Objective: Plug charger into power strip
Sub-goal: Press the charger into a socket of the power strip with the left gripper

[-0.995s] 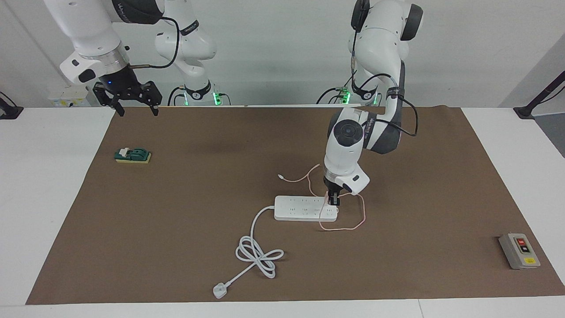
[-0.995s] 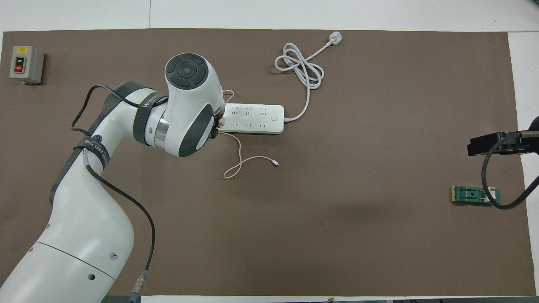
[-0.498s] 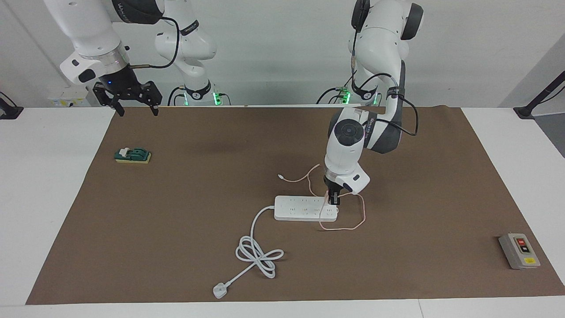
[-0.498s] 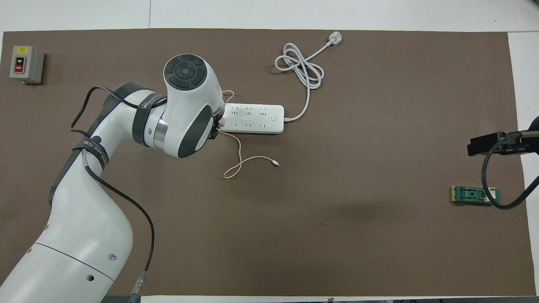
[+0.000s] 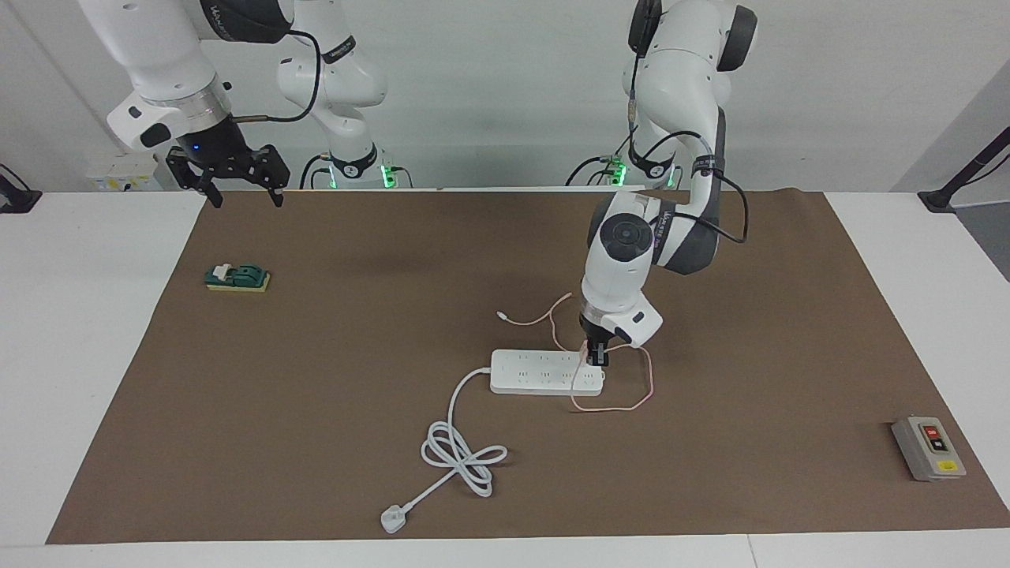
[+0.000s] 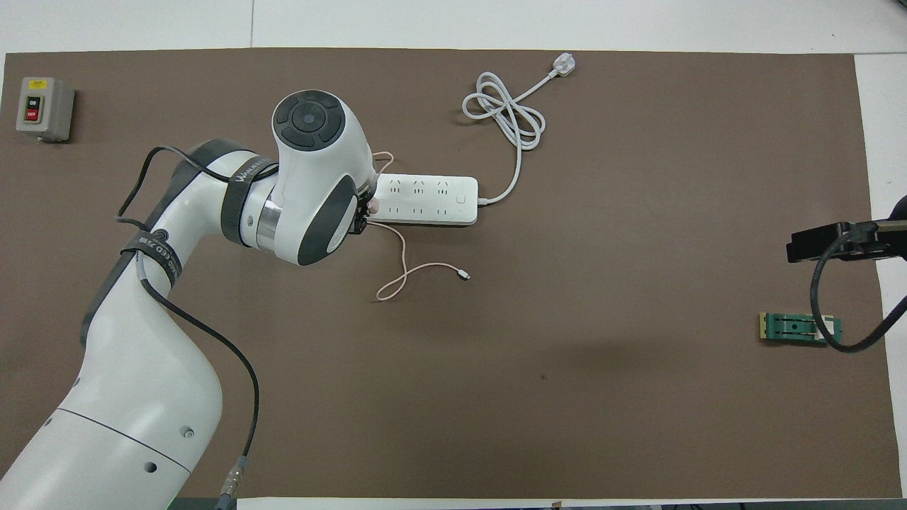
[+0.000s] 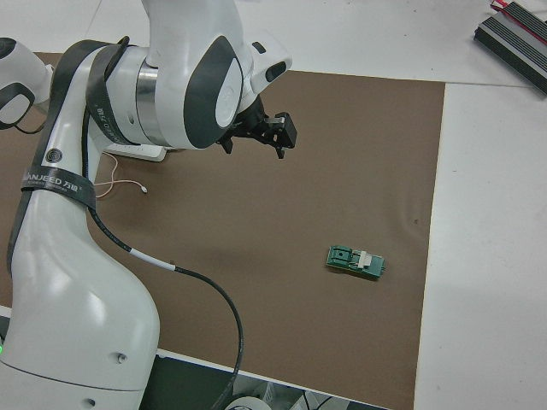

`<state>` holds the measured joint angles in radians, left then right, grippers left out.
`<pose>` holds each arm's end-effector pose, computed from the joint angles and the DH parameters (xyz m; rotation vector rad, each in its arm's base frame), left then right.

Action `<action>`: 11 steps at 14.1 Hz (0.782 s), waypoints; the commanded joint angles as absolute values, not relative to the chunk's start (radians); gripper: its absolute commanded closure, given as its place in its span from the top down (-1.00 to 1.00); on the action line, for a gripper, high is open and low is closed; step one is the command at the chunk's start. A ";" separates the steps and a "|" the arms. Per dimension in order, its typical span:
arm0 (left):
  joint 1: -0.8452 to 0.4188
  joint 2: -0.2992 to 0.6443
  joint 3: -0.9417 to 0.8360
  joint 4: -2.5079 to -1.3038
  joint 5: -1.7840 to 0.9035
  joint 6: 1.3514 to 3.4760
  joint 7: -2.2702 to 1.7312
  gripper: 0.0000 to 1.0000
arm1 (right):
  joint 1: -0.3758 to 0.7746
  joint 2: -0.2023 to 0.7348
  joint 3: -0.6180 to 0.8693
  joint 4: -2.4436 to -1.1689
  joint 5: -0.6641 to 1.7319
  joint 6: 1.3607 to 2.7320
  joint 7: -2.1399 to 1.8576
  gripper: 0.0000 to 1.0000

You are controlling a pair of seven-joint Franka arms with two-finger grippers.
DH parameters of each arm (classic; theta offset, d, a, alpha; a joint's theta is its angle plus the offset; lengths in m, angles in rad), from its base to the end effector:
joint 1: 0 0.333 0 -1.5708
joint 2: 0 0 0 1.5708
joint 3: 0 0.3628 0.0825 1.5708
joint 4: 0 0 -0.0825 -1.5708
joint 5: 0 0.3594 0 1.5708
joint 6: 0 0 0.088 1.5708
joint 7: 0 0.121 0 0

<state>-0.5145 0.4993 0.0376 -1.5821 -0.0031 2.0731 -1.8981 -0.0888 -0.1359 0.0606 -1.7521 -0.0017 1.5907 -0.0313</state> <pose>0.6083 -0.3192 0.3868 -2.3743 -2.0371 -0.0176 0.4802 -0.0114 0.6464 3.1322 0.0039 -0.0408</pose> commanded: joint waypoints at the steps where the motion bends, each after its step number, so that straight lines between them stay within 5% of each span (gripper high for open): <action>1: -0.499 0.506 0.041 -1.606 -0.012 2.089 -1.896 -1.00 | -0.107 -0.147 0.066 -1.759 0.017 1.588 -0.043 1.00; 11: -0.497 0.597 0.043 -1.489 -0.026 2.006 -1.896 -1.00 | -0.107 -0.147 0.066 -1.758 0.017 1.589 -0.043 1.00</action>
<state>-0.5076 0.5474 0.0369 -1.5098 -0.0260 2.0001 -1.8982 -0.0888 -0.1359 0.0606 -1.7521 -0.0017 1.5907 -0.0313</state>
